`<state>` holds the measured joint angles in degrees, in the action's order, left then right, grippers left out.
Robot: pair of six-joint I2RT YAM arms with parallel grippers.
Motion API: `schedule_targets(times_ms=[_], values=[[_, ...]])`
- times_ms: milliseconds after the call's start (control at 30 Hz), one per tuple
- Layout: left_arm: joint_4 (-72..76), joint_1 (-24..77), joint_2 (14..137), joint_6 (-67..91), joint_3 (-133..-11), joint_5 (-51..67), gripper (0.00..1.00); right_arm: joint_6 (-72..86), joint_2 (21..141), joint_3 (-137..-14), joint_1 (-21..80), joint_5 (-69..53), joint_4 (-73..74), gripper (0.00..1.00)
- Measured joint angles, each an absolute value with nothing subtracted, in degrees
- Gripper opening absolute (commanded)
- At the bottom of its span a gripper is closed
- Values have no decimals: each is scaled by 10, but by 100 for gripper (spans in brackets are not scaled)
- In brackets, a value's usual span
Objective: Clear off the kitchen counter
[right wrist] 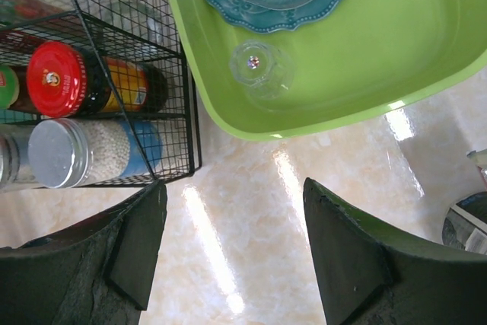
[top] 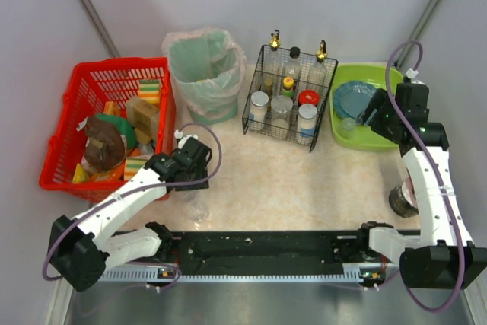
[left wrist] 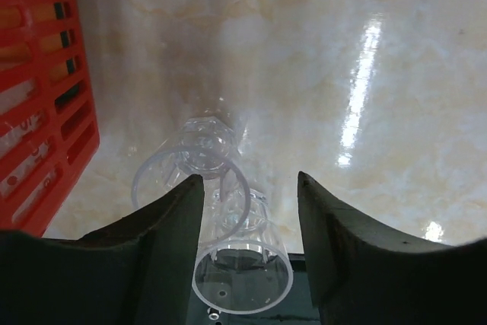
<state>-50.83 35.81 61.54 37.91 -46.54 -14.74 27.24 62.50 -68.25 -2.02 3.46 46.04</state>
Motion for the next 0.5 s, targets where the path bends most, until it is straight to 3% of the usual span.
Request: schedule_targets(times_ms=[167,500], values=[[-489,358,616,418,-424,-175,47,272,606,-682,-20,27,460,71],[-447,358,657,426,-416,-181,1,270,594,-682,-20,-7,460,72]])
